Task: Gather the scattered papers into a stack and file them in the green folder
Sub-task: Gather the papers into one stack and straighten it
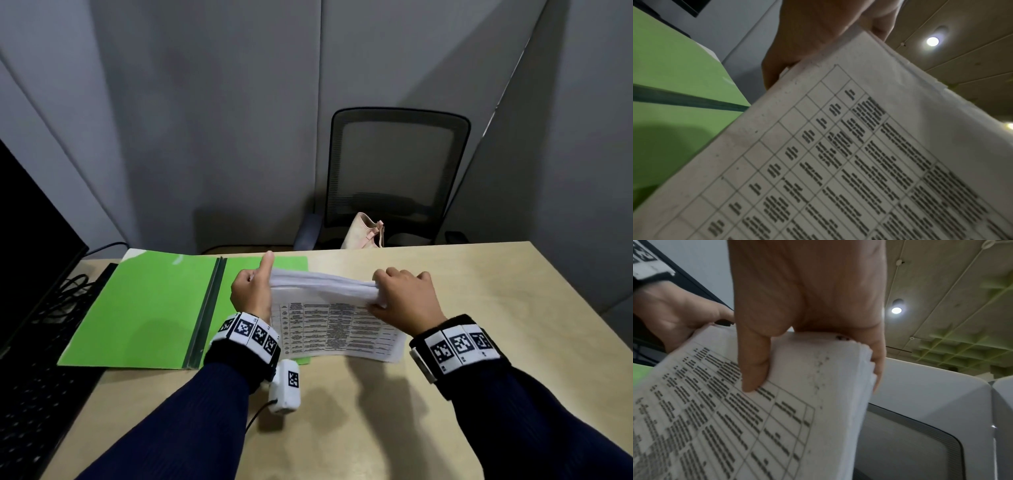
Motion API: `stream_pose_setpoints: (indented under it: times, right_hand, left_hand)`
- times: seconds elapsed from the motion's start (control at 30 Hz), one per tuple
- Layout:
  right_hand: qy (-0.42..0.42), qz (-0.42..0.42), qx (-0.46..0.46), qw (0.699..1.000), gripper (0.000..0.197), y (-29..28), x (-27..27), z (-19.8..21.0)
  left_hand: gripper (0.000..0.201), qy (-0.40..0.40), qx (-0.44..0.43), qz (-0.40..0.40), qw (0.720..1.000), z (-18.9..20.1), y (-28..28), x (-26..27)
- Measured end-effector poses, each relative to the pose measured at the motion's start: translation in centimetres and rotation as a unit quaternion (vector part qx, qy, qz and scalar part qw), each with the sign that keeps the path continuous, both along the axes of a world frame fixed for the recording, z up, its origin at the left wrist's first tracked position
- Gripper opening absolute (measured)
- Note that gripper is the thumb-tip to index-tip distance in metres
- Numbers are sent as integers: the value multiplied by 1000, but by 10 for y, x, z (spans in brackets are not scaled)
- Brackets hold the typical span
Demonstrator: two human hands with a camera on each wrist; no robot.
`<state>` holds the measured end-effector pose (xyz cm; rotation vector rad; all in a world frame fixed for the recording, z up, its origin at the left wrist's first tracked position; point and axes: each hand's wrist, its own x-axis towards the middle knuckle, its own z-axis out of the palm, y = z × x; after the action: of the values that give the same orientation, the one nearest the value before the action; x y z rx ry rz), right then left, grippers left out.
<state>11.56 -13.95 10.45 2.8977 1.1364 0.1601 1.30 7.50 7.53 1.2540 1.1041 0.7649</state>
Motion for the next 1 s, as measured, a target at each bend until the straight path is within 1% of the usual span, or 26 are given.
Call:
stream_pose_setpoints:
  times: [0.03, 0.1, 0.2, 0.3, 0.37, 0.43, 0.47, 0.53, 0.57, 0.6, 0.63, 0.67, 0.7, 0.73, 0.77, 0.8, 0.83, 0.87, 0.9, 0.93, 0.97, 1.0]
  right_hand:
    - [-2, 2, -16, 1000, 38, 2, -1, 1]
    - [-1, 13, -31, 999, 38, 8, -5, 3]
    - [-11, 58, -19, 998, 34, 21, -11, 5]
    - [-13, 109, -19, 994, 27, 37, -17, 3]
    - [-7, 126, -25, 992, 24, 46, -19, 0]
    - [4, 121, -28, 992, 22, 52, -19, -1]
    - [10, 111, -23, 993, 22, 53, -18, 0]
    - [23, 81, 8, 996, 20, 52, -15, 5]
    - [33, 67, 24, 997, 19, 50, -12, 10]
    - [48, 54, 46, 996, 17, 46, -8, 13]
    - [71, 43, 73, 994, 15, 41, -3, 17]
    - [102, 30, 106, 989, 15, 36, 2, 21]
    - [151, 17, 152, 977, 17, 30, 7, 22]
    - [214, 3, 209, 954, 20, 25, 12, 23]
    - [281, -2, 271, 921, 19, 20, 15, 23]
    - [340, -4, 329, 881, 20, 16, 17, 22]
    - [388, -8, 379, 840, 22, 14, 18, 19]
    - [428, -17, 419, 801, 23, 12, 17, 14]
    - [461, -32, 450, 764, 21, 12, 15, 8]
    - [490, -51, 472, 731, 19, 12, 12, 3]
    - [516, -71, 486, 702, 16, 11, 9, -3]
    - [538, -89, 493, 678, 13, 10, 5, -7]
  left_hand:
    - [46, -1, -4, 0, 1000, 0, 0, 0]
    - [39, 7, 2, -3, 1000, -1, -1, -1]
    - [27, 13, 5, -13, 1000, 0, -1, -3]
    - [23, 10, 6, -11, 1000, 2, -2, -5]
    - [23, 14, 0, -19, 1000, 1, -2, -7]
    - [30, 1, -13, -37, 999, 2, -3, -9]
    - [34, -25, -29, -52, 998, 3, -4, -10]
    - [36, -93, -56, -70, 992, 8, -3, -13]
    - [36, -111, -59, -73, 989, 10, -1, -17]
    - [44, -115, -63, -76, 988, 9, 2, -20]
    - [61, -121, -69, -79, 987, 5, 6, -25]
    - [88, -123, -79, -82, 986, -1, 10, -28]
    - [116, -118, -84, -80, 986, -6, 12, -32]
    - [134, -107, -87, -76, 988, -10, 13, -36]
    - [142, -96, -96, -78, 988, -13, 13, -40]
    - [142, -102, -119, -84, 984, -21, 16, -41]
    - [139, -130, -159, -96, 974, -24, 18, -42]
    - [132, -170, -198, -112, 959, -23, 17, -42]
    - [120, -192, -226, -137, 945, -21, 16, -42]
    - [109, -196, -234, -167, 938, -18, 14, -40]
    - [104, -184, -220, -203, 936, -14, 13, -39]
    - [103, -154, -190, -234, 941, -11, 12, -38]
